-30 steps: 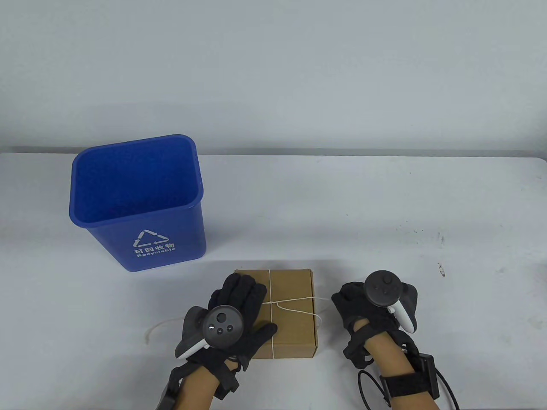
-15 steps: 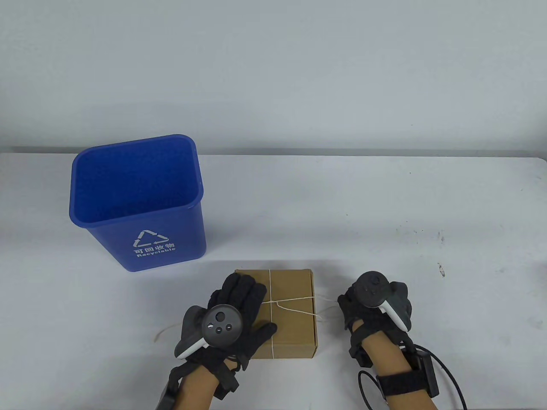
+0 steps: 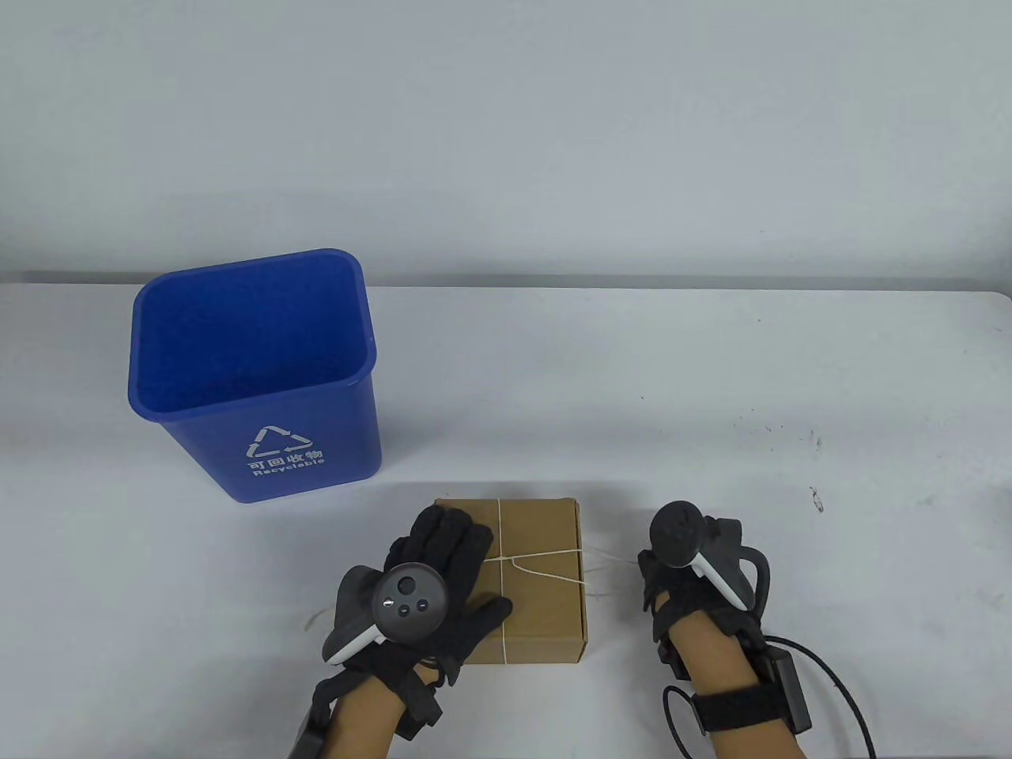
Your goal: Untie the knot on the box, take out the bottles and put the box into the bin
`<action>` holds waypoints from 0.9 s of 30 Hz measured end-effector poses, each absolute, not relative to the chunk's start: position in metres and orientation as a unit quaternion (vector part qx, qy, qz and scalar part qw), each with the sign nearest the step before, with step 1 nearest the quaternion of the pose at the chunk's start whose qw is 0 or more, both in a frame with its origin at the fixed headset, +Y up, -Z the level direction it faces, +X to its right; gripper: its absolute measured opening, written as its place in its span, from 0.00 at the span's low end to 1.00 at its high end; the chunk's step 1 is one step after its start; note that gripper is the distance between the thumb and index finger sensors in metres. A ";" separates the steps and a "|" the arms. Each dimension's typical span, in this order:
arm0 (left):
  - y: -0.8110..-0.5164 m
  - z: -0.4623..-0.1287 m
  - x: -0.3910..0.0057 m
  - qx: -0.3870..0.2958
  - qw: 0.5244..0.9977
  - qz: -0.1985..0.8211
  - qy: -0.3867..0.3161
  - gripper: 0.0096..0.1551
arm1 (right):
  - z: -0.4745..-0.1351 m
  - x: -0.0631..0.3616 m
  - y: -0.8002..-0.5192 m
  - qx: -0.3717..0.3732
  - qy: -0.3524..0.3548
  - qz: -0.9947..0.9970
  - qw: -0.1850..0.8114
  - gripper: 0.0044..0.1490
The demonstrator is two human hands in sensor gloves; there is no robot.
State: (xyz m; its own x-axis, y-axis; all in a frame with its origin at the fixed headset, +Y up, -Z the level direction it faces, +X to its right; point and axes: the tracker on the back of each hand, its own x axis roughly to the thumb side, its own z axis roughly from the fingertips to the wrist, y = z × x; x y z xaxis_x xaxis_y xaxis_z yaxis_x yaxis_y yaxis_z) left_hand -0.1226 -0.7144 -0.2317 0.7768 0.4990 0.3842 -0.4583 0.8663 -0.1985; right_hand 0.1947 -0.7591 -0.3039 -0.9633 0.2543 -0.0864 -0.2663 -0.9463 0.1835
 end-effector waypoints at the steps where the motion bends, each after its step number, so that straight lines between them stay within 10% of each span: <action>1: -0.714 -0.232 -0.123 -0.047 0.941 0.254 -0.217 0.54 | -0.304 0.196 -0.759 -0.032 0.097 0.986 0.135 0.25; 14: -0.714 -0.232 -0.123 -0.050 0.941 0.256 -0.216 0.54 | -0.272 0.187 -0.697 0.115 -0.059 0.948 0.292 0.29; 27: -0.714 -0.232 -0.123 -0.051 0.941 0.256 -0.215 0.54 | -0.274 0.149 -0.719 0.201 -0.009 0.944 0.262 0.32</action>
State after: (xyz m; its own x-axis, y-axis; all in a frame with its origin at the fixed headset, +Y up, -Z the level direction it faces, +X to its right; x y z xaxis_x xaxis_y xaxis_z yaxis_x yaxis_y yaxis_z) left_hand -0.1228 -0.7142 -0.2324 0.7758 0.5040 0.3796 -0.4604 0.8636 -0.2056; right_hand 0.1491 -0.7186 -0.2737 -0.7817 0.4915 0.3839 -0.4991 -0.8621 0.0875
